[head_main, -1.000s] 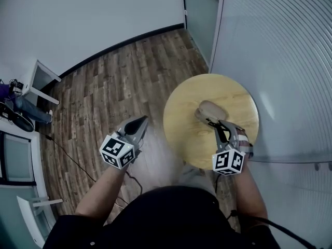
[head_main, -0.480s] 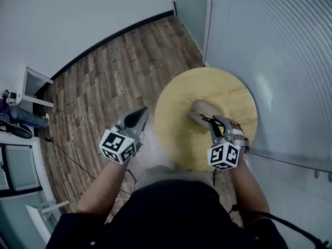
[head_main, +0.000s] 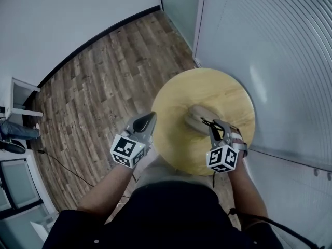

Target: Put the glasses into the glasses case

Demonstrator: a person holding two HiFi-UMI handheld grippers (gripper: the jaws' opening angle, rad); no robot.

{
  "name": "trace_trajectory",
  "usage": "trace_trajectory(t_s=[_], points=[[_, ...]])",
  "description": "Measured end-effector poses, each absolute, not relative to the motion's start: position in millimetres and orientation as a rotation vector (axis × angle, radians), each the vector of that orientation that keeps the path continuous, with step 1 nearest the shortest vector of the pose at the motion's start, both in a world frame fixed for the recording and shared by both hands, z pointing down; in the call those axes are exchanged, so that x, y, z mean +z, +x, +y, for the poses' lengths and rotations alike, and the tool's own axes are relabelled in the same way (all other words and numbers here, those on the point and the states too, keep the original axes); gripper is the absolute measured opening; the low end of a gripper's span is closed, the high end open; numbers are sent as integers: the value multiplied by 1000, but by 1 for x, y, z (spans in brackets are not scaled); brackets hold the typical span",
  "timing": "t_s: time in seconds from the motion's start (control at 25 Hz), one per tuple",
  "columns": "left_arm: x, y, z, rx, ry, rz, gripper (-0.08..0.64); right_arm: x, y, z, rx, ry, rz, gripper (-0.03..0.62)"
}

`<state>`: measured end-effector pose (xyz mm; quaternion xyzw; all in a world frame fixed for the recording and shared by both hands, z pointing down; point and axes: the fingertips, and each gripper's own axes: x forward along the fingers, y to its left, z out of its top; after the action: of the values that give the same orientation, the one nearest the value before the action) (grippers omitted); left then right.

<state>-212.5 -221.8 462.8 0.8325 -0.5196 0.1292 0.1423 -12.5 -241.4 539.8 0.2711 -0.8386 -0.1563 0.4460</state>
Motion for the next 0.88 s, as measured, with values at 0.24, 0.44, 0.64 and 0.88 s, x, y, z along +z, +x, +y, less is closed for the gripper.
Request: trace_trajectory(t_s=[0.24, 0.44, 0.64, 0.88], points=[[485, -209, -275, 363, 2476, -1355, 6, 569, -20, -247, -312, 674, -2005, 76], [506, -198, -300, 361, 2491, -1264, 6, 594, -24, -261, -269, 665, -1968, 77], [527, -192, -309, 397, 2490, -1205, 6, 623, -30, -270, -225, 641, -1967, 77], [551, -196, -309, 447, 2464, -1181, 6, 654, -36, -277, -174, 612, -1973, 78]])
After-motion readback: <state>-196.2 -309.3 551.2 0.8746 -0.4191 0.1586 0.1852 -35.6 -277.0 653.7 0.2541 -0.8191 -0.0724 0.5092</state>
